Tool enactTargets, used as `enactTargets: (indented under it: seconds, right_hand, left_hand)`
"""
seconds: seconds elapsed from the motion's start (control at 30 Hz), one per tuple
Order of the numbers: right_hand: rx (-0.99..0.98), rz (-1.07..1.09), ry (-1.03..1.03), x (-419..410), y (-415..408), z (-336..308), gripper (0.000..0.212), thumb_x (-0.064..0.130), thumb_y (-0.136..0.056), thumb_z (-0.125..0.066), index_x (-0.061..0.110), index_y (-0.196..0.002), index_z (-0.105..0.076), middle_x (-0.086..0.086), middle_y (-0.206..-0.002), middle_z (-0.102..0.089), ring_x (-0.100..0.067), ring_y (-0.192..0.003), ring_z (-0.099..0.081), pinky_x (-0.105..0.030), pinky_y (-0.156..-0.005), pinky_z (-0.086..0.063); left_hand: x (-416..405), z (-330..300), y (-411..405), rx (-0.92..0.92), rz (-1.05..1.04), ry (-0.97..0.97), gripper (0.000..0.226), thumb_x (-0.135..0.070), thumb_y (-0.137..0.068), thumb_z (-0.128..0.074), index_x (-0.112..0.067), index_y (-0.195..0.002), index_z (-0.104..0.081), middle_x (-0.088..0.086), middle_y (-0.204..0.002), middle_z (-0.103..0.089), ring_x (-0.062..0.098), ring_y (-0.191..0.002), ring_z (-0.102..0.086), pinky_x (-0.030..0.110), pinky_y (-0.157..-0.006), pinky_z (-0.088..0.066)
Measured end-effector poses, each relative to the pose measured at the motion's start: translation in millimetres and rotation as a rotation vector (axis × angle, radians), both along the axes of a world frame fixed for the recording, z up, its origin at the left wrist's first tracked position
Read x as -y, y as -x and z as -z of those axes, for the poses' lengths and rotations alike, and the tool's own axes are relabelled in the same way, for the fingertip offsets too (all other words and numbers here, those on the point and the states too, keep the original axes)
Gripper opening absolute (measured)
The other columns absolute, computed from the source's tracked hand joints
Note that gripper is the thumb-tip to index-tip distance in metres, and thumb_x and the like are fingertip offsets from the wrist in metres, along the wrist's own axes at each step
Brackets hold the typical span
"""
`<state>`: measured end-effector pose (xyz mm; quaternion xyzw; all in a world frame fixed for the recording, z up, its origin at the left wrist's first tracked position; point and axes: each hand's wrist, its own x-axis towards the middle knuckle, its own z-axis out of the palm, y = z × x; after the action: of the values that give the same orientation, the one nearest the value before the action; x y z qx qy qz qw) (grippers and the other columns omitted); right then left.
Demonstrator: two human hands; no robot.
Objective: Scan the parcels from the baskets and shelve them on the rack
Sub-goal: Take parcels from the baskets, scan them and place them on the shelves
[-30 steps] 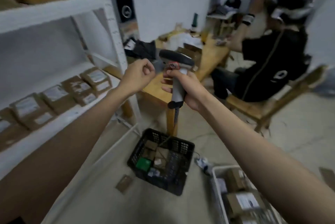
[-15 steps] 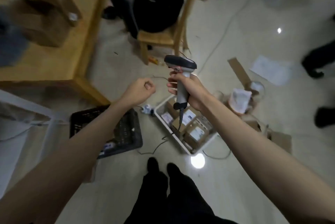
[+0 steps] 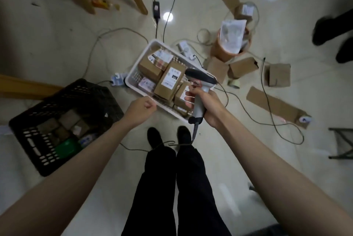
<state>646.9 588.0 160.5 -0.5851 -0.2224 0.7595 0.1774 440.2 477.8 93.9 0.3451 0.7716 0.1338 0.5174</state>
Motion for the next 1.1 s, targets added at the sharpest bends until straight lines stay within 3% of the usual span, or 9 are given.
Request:
enactTargets:
  seconds: [0.23,0.43,0.5,0.63,0.7,0.8,0.93,1.03,1.1]
  right_hand:
    - [0.023,0.027,0.117,-10.1,10.8,122.3,0.014,-0.001,-0.096,-0.059,0.007,-0.106,-0.057,-0.011,-0.093,-0.060,-0.018,-0.075,-0.060,-0.030,-0.061,-0.056]
    - [0.054,0.045,0.189,-18.6,29.9,237.5,0.027,-0.014,-0.088,-0.060,0.013,-0.089,-0.062,-0.003,-0.085,-0.065,-0.019,-0.079,-0.063,-0.035,-0.068,-0.060]
    - [0.026,0.070,0.220,-21.7,35.5,274.2,0.027,-0.014,-0.089,-0.059,0.013,-0.091,-0.063,-0.004,-0.089,-0.064,-0.019,-0.079,-0.061,-0.033,-0.065,-0.058]
    - [0.041,0.078,0.221,-25.9,48.2,342.2,0.027,-0.009,-0.090,-0.060,0.008,-0.111,-0.062,-0.009,-0.101,-0.058,-0.022,-0.090,-0.057,-0.044,-0.085,-0.056]
    - [0.046,0.044,0.201,-25.9,55.8,366.3,0.028,-0.007,-0.090,-0.059,0.009,-0.113,-0.064,-0.008,-0.096,-0.058,-0.022,-0.084,-0.055,-0.045,-0.079,-0.051]
    - [0.035,0.030,0.167,-21.9,65.0,391.6,0.029,-0.007,-0.090,-0.059,0.008,-0.114,-0.066,-0.007,-0.097,-0.061,-0.024,-0.088,-0.055,-0.039,-0.071,-0.046]
    - [-0.006,0.028,0.138,-14.8,73.4,399.6,0.029,-0.008,-0.091,-0.058,0.009,-0.113,-0.066,-0.013,-0.116,-0.064,-0.041,-0.120,-0.058,-0.052,-0.103,-0.048]
    - [-0.012,0.004,0.132,-12.7,70.8,378.3,0.028,-0.008,-0.090,-0.058,0.010,-0.109,-0.067,-0.011,-0.106,-0.065,-0.032,-0.100,-0.061,-0.045,-0.086,-0.053]
    - [-0.065,-0.015,0.166,-10.4,64.4,353.7,0.027,-0.009,-0.091,-0.057,0.012,-0.102,-0.068,-0.013,-0.105,-0.061,-0.028,-0.096,-0.060,-0.056,-0.088,-0.055]
  left_hand:
    - [-26.0,101.6,8.9,0.035,-0.162,0.045,0.016,-0.020,-0.096,-0.064,-0.013,-0.109,-0.068,-0.002,-0.109,-0.066,0.018,-0.105,-0.063,0.037,-0.095,-0.051]
    - [-53.3,211.0,9.4,0.043,-0.244,0.018,0.021,-0.016,-0.093,-0.067,-0.020,-0.112,-0.059,-0.002,-0.113,-0.058,0.016,-0.107,-0.057,0.029,-0.084,-0.050]
    - [-59.2,247.0,9.1,0.015,-0.252,-0.001,0.022,-0.016,-0.090,-0.070,-0.023,-0.107,-0.058,0.001,-0.116,-0.055,0.016,-0.104,-0.056,0.023,-0.075,-0.046]
    - [-68.6,310.1,16.5,-0.019,-0.318,0.012,0.042,-0.026,-0.086,-0.077,-0.018,-0.122,-0.056,-0.001,-0.121,-0.052,0.009,-0.102,-0.055,0.023,-0.082,-0.046]
    - [-74.3,334.0,22.1,-0.012,-0.326,0.047,0.051,-0.029,-0.087,-0.075,-0.015,-0.130,-0.054,0.004,-0.132,-0.053,0.017,-0.116,-0.055,0.031,-0.094,-0.049]
    - [-80.5,362.3,26.9,0.070,-0.345,0.101,0.055,-0.026,-0.091,-0.069,-0.013,-0.140,-0.050,0.001,-0.133,-0.056,0.016,-0.115,-0.057,0.029,-0.090,-0.053]
    - [-82.3,374.6,20.9,0.121,-0.373,0.115,0.045,-0.021,-0.090,-0.068,-0.013,-0.133,-0.058,0.000,-0.122,-0.064,0.015,-0.108,-0.062,0.020,-0.077,-0.050]
    - [-77.8,361.5,16.7,0.132,-0.491,0.072,0.040,-0.023,-0.089,-0.067,-0.011,-0.123,-0.050,-0.001,-0.109,-0.060,0.012,-0.099,-0.061,0.028,-0.081,-0.053]
    - [-74.6,344.3,16.2,0.107,-0.514,0.042,0.023,-0.027,-0.093,-0.063,-0.017,-0.107,-0.048,-0.003,-0.100,-0.057,0.011,-0.092,-0.058,0.026,-0.074,-0.051]
